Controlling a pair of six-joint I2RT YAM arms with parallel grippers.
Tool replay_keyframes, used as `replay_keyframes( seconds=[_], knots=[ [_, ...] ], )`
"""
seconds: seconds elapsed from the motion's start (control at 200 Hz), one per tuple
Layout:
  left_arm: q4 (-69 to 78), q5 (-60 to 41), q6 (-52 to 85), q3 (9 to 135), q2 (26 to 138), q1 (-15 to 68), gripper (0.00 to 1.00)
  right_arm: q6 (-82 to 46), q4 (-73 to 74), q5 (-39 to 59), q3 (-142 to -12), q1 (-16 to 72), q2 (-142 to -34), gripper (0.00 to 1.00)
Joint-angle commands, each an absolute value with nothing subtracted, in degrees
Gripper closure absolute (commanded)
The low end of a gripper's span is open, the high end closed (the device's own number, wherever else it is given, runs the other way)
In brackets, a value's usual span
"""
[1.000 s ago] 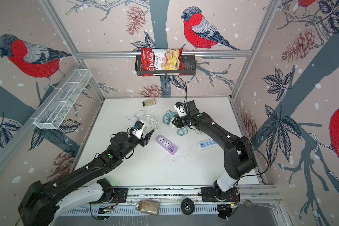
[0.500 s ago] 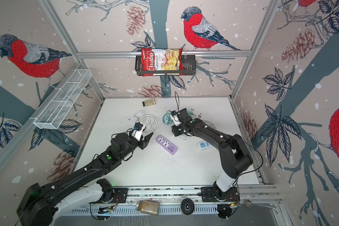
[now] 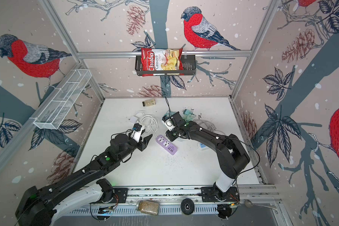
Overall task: Insert the plug
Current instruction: 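Lower the charger with the right gripper onto the purple strip's socket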
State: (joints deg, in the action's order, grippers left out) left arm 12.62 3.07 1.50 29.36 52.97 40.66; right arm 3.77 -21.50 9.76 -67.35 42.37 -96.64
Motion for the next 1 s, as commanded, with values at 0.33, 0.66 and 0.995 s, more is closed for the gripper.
replay_keyframes(
  seconds=[0.33, 0.66, 0.995],
  knots=[
    [12.83, 9.48, 2.28, 27.35, 50.95, 40.78, 0.43, 9.67, -21.85, 10.95, -73.28, 45.04, -101.91, 0.92],
    [11.35, 10.42, 2.81, 26.28, 48.62, 40.78, 0.43, 11.99, -21.37, 11.93, -74.26, 45.13, -103.85, 0.93],
    [11.19, 10.96, 2.64, 26.01, 48.25, 40.78, 0.42, 13.00, -21.70, 12.08, -74.58, 44.78, -106.13, 0.94]
  ],
)
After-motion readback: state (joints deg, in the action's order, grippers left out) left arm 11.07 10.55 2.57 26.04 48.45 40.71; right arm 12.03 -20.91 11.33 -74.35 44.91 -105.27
